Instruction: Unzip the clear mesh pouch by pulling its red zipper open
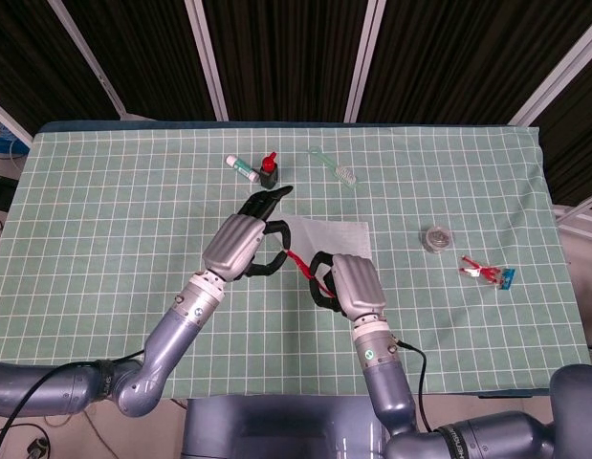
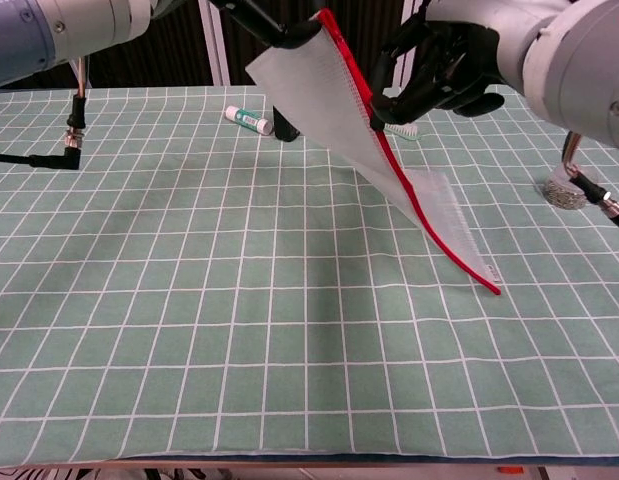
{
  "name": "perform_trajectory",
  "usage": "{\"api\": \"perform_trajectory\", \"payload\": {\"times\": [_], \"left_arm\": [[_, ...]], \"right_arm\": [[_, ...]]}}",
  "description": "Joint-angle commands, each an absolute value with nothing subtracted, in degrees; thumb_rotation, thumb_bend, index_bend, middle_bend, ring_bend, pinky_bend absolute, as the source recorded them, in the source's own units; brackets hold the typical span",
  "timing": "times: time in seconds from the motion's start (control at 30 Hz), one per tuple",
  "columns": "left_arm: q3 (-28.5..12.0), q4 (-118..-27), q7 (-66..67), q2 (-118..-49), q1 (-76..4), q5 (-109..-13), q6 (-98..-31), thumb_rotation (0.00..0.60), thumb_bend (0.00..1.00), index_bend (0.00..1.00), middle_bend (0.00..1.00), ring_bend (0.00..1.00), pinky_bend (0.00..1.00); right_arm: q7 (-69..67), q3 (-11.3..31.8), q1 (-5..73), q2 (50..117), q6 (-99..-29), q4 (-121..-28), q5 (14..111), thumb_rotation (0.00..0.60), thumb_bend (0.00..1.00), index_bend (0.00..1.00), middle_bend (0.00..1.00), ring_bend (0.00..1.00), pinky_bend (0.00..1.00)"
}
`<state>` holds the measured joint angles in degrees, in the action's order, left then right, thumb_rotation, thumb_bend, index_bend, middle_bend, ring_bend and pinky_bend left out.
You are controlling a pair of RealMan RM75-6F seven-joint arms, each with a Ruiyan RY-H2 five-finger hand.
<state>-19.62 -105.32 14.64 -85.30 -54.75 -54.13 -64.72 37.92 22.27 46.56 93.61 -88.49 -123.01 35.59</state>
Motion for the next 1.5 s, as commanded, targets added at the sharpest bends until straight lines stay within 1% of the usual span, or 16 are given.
{"api": "perform_trajectory", "payload": {"times": [0.03, 0.33, 0.47, 0.57, 0.7, 1.0, 1.2, 1.5], "left_arm": [[-20.38, -105.05, 13.65, -85.92, -54.53, -55.24, -65.44, 0.6, 0.43, 0.61, 0.0, 0.0, 0.0], [-22.16, -104.85, 11.72, -86.42, -54.28, -56.96, -66.35, 0.6, 0.43, 0.61, 0.0, 0.0, 0.0], [-23.6, -104.59, 11.07, -86.41, -54.4, -57.09, -66.82, 0.6, 0.43, 0.61, 0.0, 0.0, 0.0], [-25.02, -104.63, 10.37, -85.77, -54.32, -57.15, -67.27, 0.6, 0.43, 0.61, 0.0, 0.0, 0.0], [-25.74, -105.28, 9.23, -84.1, -53.43, -57.72, -67.59, 0.6, 0.43, 0.61, 0.0, 0.0, 0.0], [-23.16, -107.64, 6.0, -78.67, -48.87, -61.43, -67.85, 0.6, 0.43, 0.61, 0.0, 0.0, 0.0], [-21.27, -107.52, 3.65, -76.17, -46.12, -63.85, -68.14, 0.6, 0.43, 0.61, 0.0, 0.0, 0.0], [-19.62, -106.2, 1.45, -73.61, -43.27, -64.94, -68.1, 0.6, 0.43, 0.61, 0.0, 0.0, 0.0]], "right_arm": [[37.36, 21.93, 46.07, 93.46, -88.2, -122.59, 35.74, 0.6, 0.63, 0.69, 1.0, 1.0, 1.0], [36.23, 21.75, 44.99, 93.01, -87.54, -121.34, 35.66, 0.6, 0.63, 0.69, 1.0, 1.0, 1.0], [36.01, 21.75, 44.47, 92.58, -87.41, -120.7, 35.39, 0.6, 0.63, 0.69, 1.0, 1.0, 1.0], [35.51, 21.86, 43.61, 91.6, -87.32, -119.97, 34.81, 0.6, 0.63, 0.69, 1.0, 1.0, 1.0], [34.48, 22.22, 42.16, 89.5, -86.75, -119.02, 33.7, 0.6, 0.63, 0.69, 1.0, 1.0, 1.0], [30.92, 24.52, 38.39, 82.35, -85.49, -118.4, 32.72, 0.6, 0.64, 0.69, 1.0, 1.0, 1.0], [29.1, 25.65, 36.3, 77.92, -84.99, -118.96, 32.61, 0.6, 0.64, 0.69, 1.0, 1.0, 1.0], [26.84, 26.29, 34.14, 73.94, -84.29, -119.03, 32.21, 0.6, 0.64, 0.69, 1.0, 1.0, 1.0]]}}
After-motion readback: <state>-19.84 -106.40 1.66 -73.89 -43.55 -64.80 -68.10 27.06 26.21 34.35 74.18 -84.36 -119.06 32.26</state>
